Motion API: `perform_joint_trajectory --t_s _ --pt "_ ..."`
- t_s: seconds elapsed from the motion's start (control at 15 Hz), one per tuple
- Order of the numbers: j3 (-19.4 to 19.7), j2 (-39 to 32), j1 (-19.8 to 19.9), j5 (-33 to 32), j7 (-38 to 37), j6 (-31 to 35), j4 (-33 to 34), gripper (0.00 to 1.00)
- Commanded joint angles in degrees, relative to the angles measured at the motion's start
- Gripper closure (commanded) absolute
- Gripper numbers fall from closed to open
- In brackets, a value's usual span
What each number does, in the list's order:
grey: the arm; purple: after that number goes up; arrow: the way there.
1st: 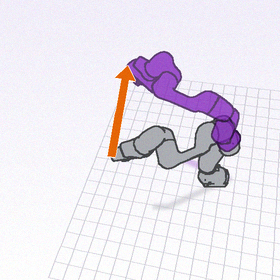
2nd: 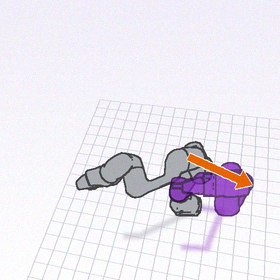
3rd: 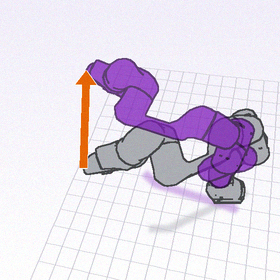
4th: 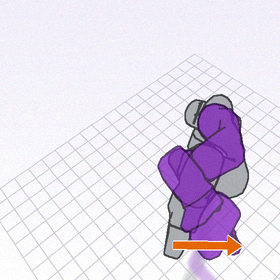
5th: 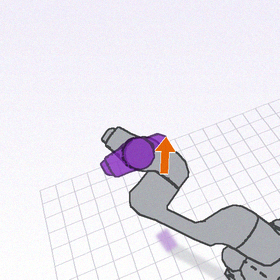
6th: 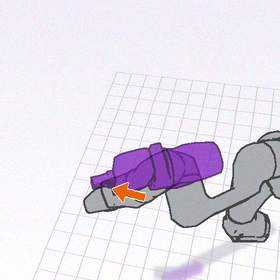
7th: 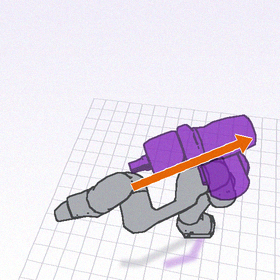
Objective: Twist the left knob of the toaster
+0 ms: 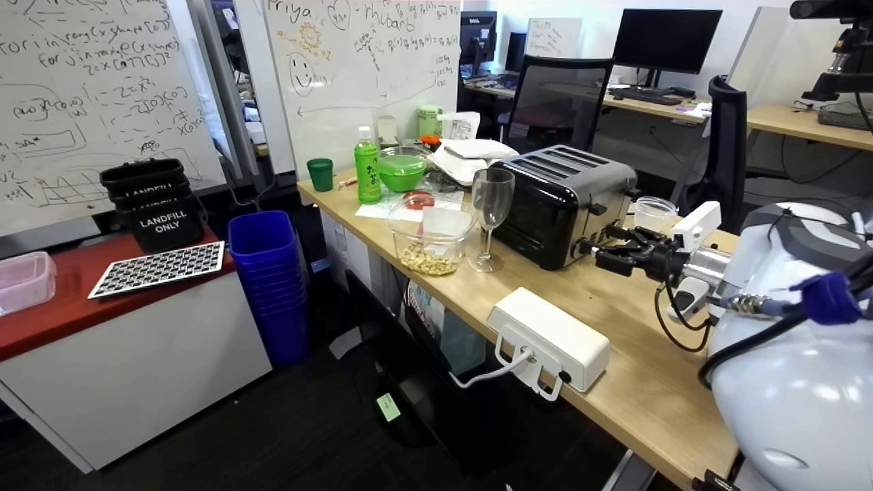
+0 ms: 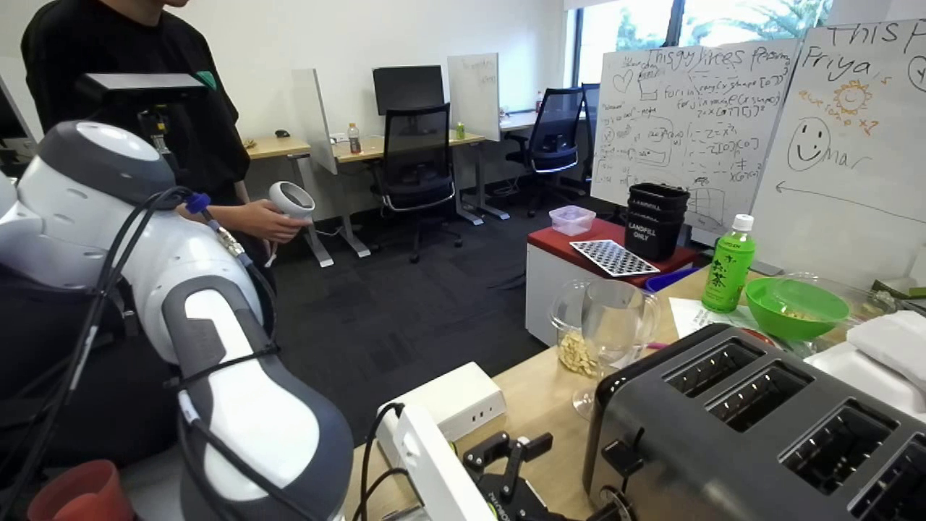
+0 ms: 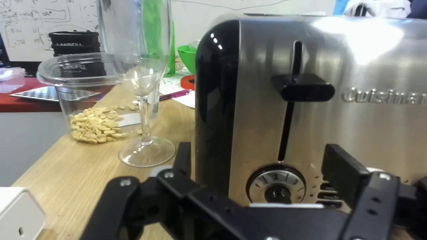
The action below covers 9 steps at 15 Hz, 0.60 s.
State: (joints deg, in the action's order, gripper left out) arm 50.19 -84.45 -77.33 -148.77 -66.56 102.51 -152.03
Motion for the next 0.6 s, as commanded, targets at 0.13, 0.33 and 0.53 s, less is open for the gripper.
perform_joint_trajectory --t_s 0.13,0.33,0.53 --pt "0.9 0.0 -1.0 -0.6 1.4 13.5 4.1 0.0" --pt "1.6 0.0 -0.5 -0.6 2.3 17.0 5.5 0.0" --pt "2.2 0.0 0.1 -0.6 3.1 18.6 7.2 0.0"
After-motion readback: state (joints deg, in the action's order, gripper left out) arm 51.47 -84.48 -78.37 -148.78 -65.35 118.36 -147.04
